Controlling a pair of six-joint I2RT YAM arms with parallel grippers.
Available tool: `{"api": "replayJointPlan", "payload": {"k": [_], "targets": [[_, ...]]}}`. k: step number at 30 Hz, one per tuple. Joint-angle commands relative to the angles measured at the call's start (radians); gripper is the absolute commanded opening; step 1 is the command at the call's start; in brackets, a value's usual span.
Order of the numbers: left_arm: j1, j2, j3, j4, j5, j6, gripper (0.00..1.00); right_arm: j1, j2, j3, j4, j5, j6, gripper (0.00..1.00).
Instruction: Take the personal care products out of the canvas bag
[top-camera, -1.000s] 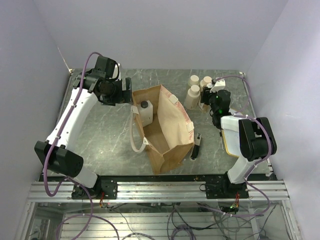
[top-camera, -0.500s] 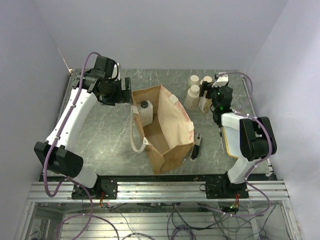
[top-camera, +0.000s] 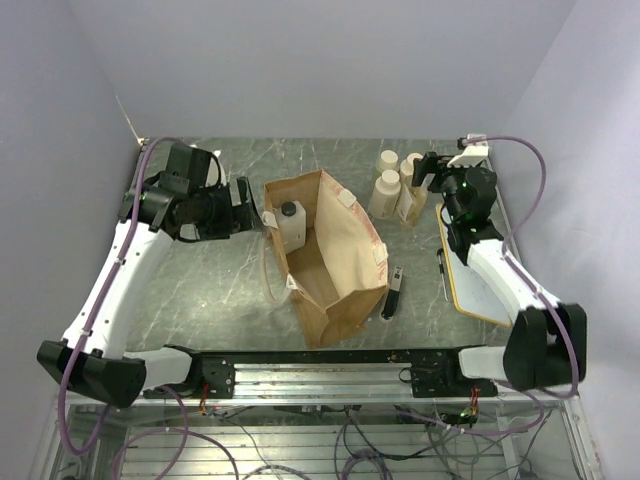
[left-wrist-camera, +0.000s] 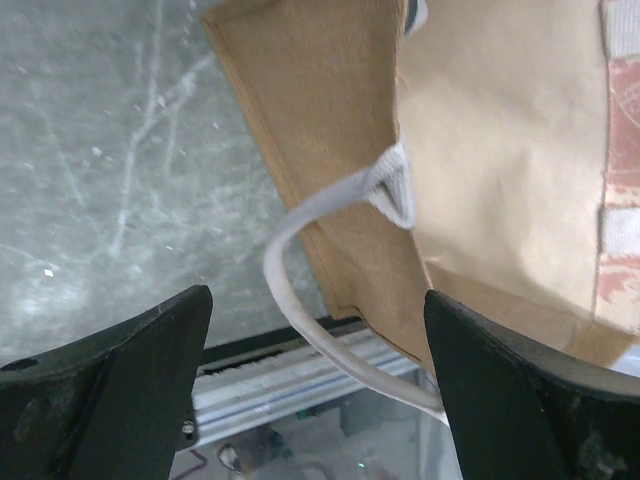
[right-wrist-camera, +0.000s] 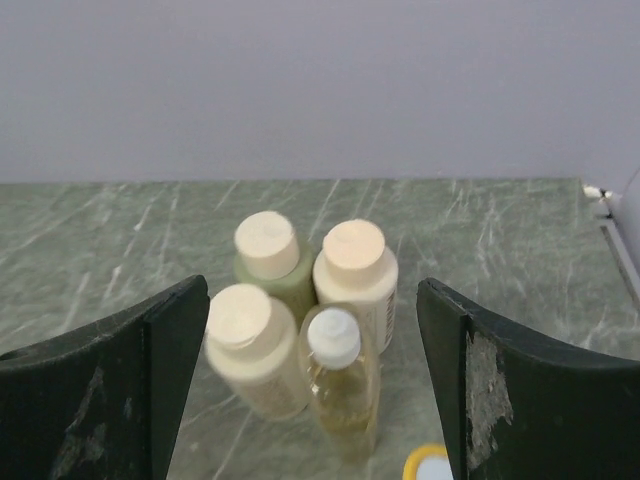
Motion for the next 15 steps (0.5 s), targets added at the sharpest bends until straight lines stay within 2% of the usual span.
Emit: {"api": "replayJointPlan", "payload": {"k": [1, 4, 8, 12, 15], "targets": [[0.008, -0.059, -0.085, 0.074, 0.14, -0.11, 0.98, 0.004, -0.14, 0.008, -0.304, -0.068, 0.086, 0.84], [0.008, -0.098, -0.132, 0.129, 0.187, -0.171, 0.98, 0.01, -0.238, 0.012, -0.42, -0.133, 0.101, 0.85], [0.006, -0.129, -0.191, 0.196, 0.247, -0.231, 0.98, 0.046, -0.318, 0.031, -0.487, -0.225, 0.094, 0.86], [-0.002, -0.148, -0.247, 0.239, 0.257, -0.261, 0.98, 0.132, -0.311, 0.101, -0.542, -0.35, 0.05, 0.86], [-0.014, -0.14, -0.268, 0.248, 0.259, -0.274, 0.99, 0.26, -0.273, 0.18, -0.572, -0.387, -0.074, 0.87]]}}
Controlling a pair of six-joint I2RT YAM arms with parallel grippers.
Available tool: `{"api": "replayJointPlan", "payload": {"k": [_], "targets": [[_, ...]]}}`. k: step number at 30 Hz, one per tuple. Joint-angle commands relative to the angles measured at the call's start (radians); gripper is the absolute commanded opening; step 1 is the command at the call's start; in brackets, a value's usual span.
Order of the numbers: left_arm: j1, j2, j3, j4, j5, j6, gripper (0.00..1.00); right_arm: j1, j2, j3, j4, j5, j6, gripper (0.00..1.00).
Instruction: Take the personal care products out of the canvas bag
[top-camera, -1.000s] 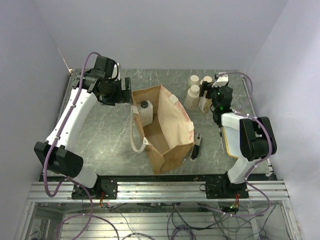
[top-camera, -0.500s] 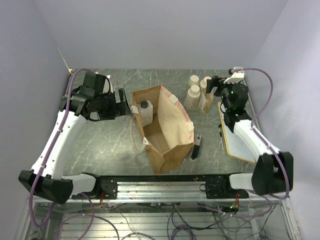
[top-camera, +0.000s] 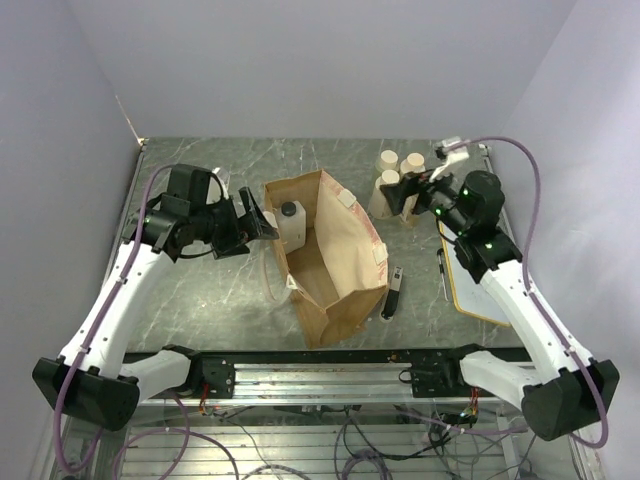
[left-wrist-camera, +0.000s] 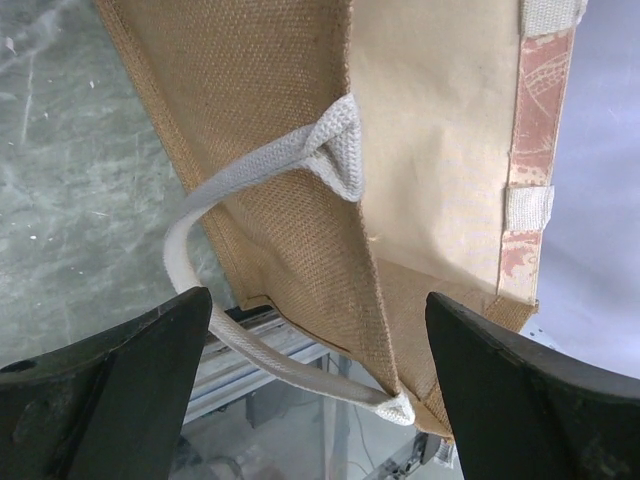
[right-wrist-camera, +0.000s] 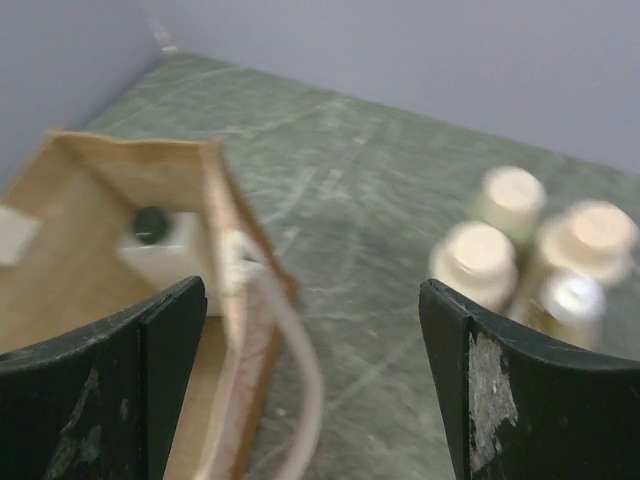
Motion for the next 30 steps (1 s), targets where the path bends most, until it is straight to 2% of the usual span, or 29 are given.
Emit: {"api": "replayJointPlan", "payload": {"k": [1, 6, 10, 15, 20, 25, 30], "targets": [[-0.019, 0.0, -0.028, 0.064, 0.059, -0.055, 0.98, 0.167, 0.045, 0.117, -0.07, -0.129, -0.18, 0.87], [-0.053, 0.014, -0.032, 0.064, 0.035, -0.06, 0.95, 0.326, 0.151, 0.19, -0.059, -0.238, -0.491, 0.87], [-0.065, 0.01, -0.039, 0.05, 0.025, -0.059, 0.96, 0.381, 0.237, 0.224, -0.09, -0.391, -0.823, 0.87], [-0.066, -0.007, -0.029, 0.038, 0.007, -0.054, 0.98, 0.397, 0.388, 0.326, -0.183, -0.446, -1.052, 0.92], [-0.066, -0.002, 0.009, -0.005, -0.04, -0.032, 0.99, 0.397, 0.53, 0.436, -0.288, -0.444, -1.191, 0.94], [-0.065, 0.024, 0.109, -0.084, -0.161, 0.027, 0.99, 0.398, 0.674, 0.56, -0.409, -0.459, -1.278, 0.94], [-0.057, 0.086, 0.245, -0.155, -0.277, 0.116, 0.99, 0.398, 0.764, 0.595, -0.391, -0.447, -1.288, 0.95]]}}
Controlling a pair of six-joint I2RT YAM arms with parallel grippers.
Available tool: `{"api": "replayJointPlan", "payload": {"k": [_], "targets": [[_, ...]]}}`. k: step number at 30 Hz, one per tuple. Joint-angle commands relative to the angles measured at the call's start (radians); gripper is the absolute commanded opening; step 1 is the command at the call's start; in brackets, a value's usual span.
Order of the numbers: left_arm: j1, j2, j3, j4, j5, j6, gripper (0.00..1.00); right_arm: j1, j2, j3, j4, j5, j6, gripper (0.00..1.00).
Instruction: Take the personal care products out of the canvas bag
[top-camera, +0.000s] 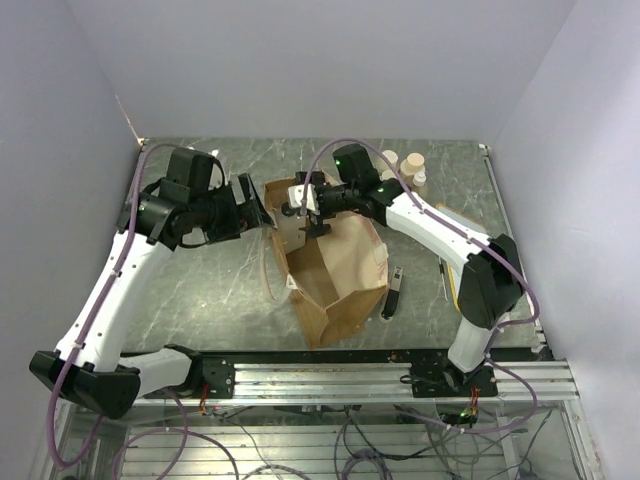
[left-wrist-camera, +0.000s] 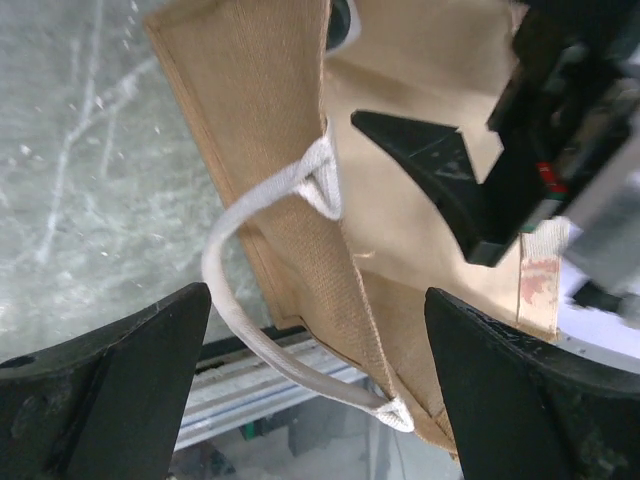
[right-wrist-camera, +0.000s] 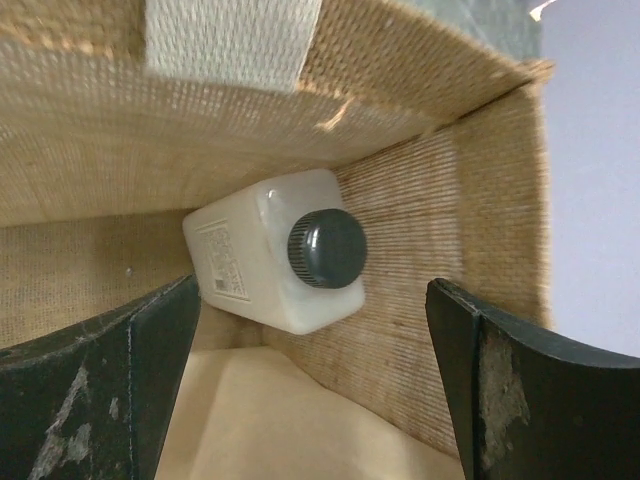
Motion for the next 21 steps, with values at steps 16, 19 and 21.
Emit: {"api": "replayJointPlan", "payload": {"k": [16, 19, 21], "targets": [[0.105, 0.196, 0.275, -0.156, -0.151, 0.279, 0.99, 0.017, 0.302, 0.189, -0.117, 0.011, -0.102, 0.93], [0.123, 0.2, 0.281, -0.164, -0.152, 0.303, 0.99, 0.029, 0.32, 0.181, -0.139, 0.03, -0.119, 0.89], [0.131, 0.203, 0.279, -0.165, -0.149, 0.31, 0.99, 0.034, 0.329, 0.181, -0.152, 0.04, -0.128, 0.86]]}}
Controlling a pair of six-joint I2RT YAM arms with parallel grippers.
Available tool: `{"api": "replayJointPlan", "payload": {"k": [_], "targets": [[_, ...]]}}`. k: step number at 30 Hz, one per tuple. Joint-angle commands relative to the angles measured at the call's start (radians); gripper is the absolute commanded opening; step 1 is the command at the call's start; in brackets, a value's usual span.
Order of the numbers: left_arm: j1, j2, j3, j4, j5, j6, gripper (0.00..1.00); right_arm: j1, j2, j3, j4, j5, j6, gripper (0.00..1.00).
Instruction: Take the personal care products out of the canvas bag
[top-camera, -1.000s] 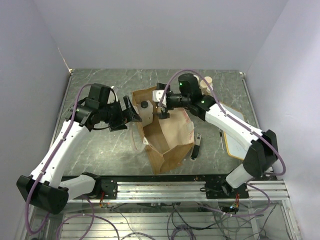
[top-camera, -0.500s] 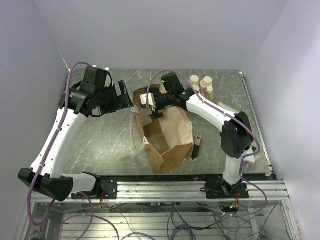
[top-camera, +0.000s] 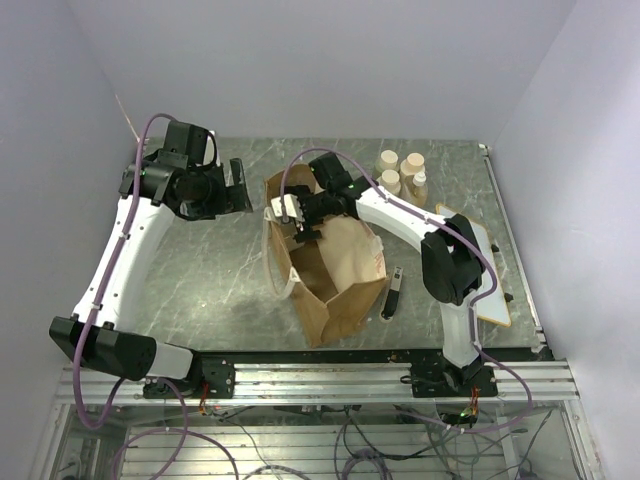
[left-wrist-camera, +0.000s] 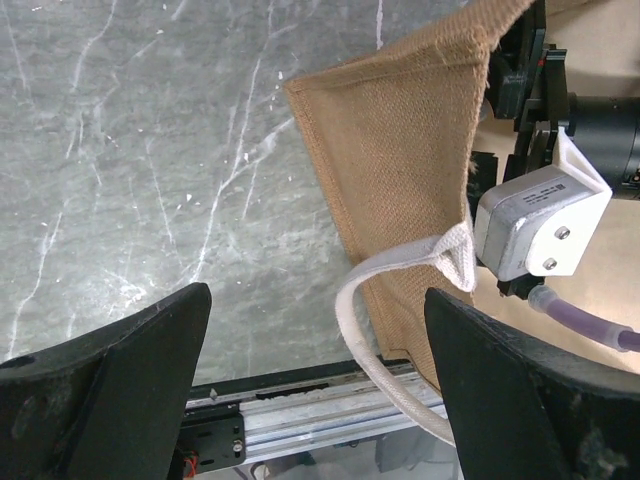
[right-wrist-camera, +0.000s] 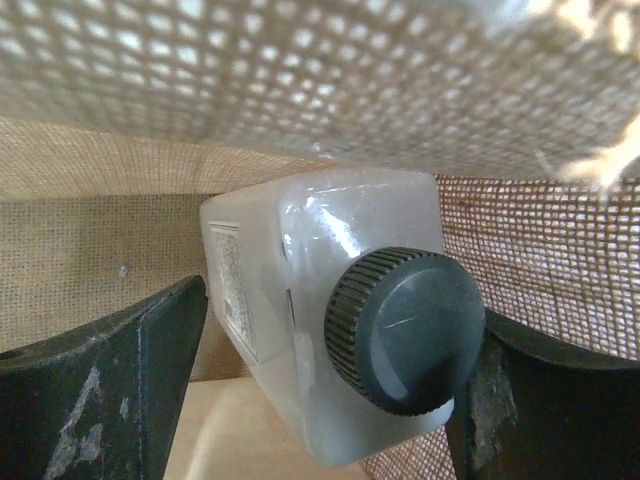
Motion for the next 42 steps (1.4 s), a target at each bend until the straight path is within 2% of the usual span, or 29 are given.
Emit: {"api": "replayJointPlan", "payload": {"k": [1, 9, 14, 20, 25, 31, 35, 42], "targets": [[0.025, 0.002, 0.038, -0.023, -0.002, 0.051, 0.99, 0.018, 0.04, 0.01, -0.038, 0.029, -0.033, 0.84], [0.027, 0.001, 0.038, -0.023, 0.008, 0.055, 0.99, 0.022, 0.034, 0.017, -0.032, 0.032, -0.023, 0.55], [0.027, -0.009, 0.024, -0.017, 0.025, 0.046, 0.99, 0.021, 0.015, 0.043, -0.052, 0.039, -0.032, 0.25], [0.027, -0.04, 0.002, -0.015, 0.041, 0.025, 0.99, 0.021, -0.066, -0.001, -0.008, 0.008, -0.022, 0.02], [0.027, -0.088, -0.024, -0.018, 0.052, -0.001, 0.99, 0.022, -0.174, -0.113, 0.171, -0.028, 0.137, 0.0], [0.027, -0.166, -0.081, -0.013, 0.086, -0.051, 0.99, 0.02, -0.349, -0.316, 0.579, 0.036, 0.517, 0.0], [0.027, -0.223, -0.134, 0.006, 0.12, -0.098, 0.99, 0.017, -0.413, -0.366, 0.705, 0.12, 0.811, 0.0], [0.027, -0.308, -0.194, 0.01, 0.149, -0.159, 0.99, 0.016, -0.524, -0.464, 0.803, 0.316, 1.335, 0.0]]}}
